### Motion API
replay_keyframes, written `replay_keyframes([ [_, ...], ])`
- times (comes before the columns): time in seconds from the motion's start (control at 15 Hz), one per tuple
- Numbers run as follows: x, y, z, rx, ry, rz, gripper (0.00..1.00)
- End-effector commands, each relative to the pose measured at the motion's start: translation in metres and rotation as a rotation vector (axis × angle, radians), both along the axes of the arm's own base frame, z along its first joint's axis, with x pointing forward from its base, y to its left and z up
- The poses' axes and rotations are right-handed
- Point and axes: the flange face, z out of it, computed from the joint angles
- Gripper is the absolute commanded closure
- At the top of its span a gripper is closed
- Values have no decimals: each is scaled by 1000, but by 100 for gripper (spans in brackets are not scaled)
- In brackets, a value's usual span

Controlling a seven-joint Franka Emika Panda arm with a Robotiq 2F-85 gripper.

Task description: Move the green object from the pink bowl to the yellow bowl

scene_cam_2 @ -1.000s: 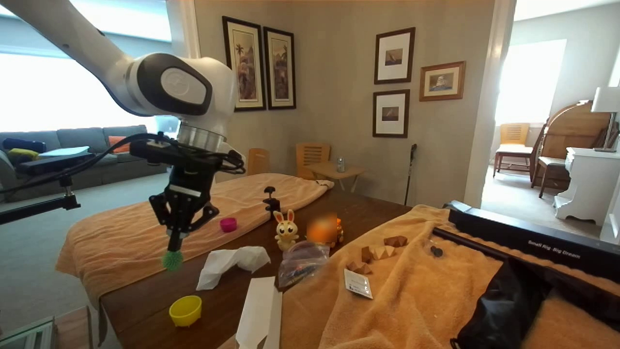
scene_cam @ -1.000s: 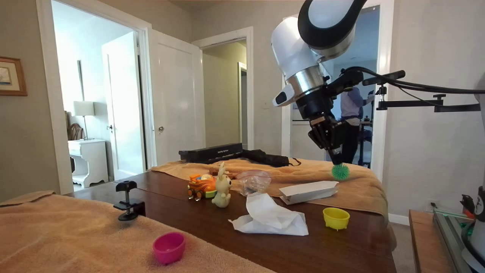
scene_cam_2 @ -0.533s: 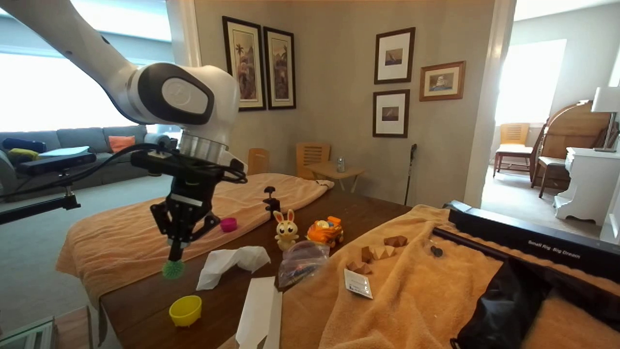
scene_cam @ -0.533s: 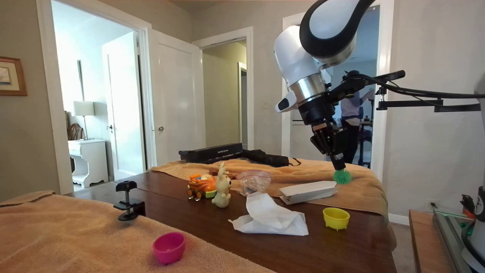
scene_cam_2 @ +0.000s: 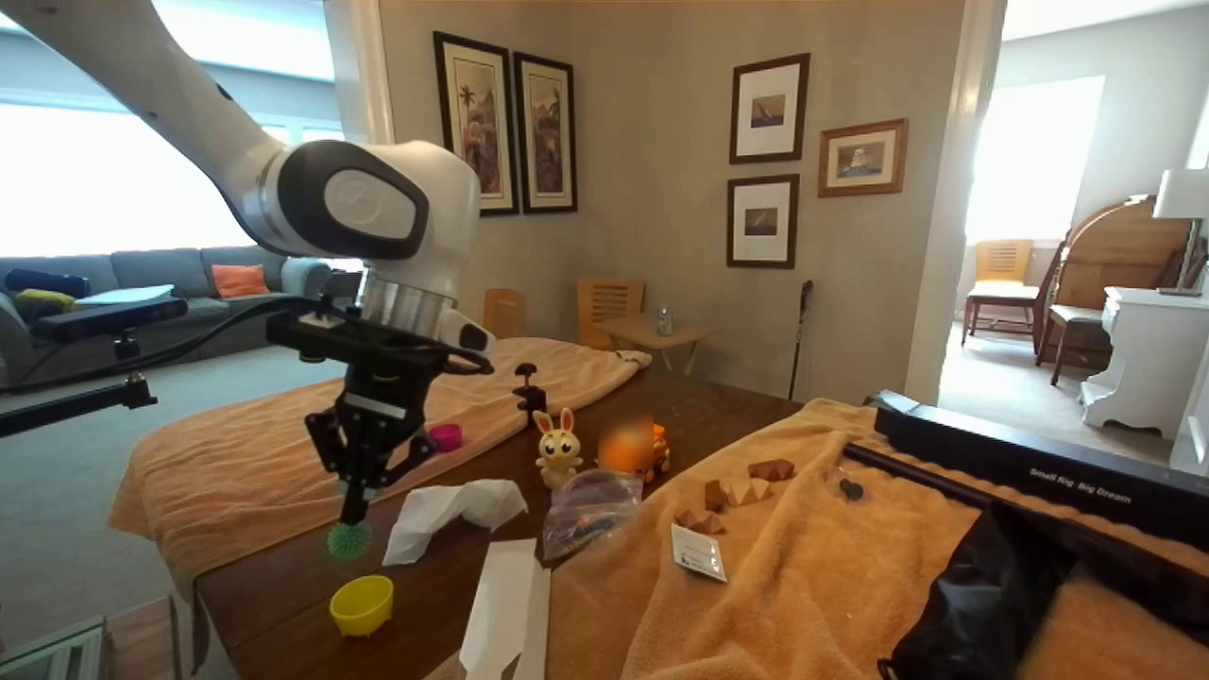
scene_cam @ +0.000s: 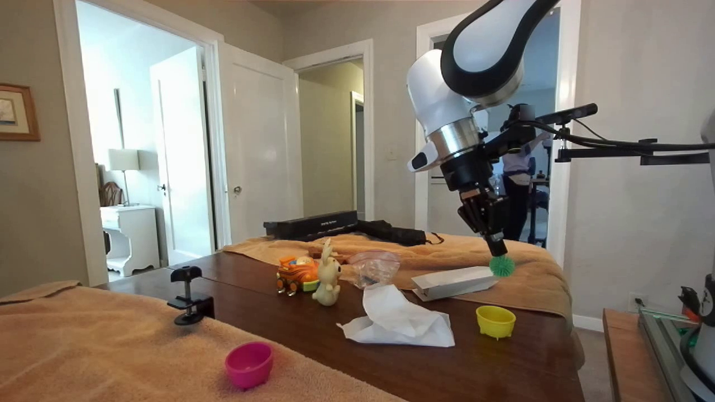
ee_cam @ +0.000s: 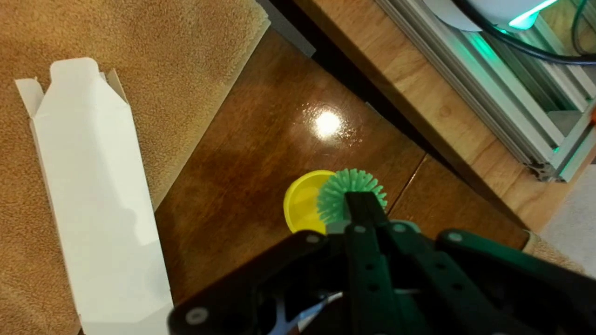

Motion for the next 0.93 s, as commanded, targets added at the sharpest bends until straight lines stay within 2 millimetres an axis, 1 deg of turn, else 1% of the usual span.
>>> replay_keyframes([
  [0.0,3,-1,-9,2,-2,24,100],
  [0.47,5,9,-22,4,16,57,100],
  [0.87,5,14,-31,0,27,85,100],
])
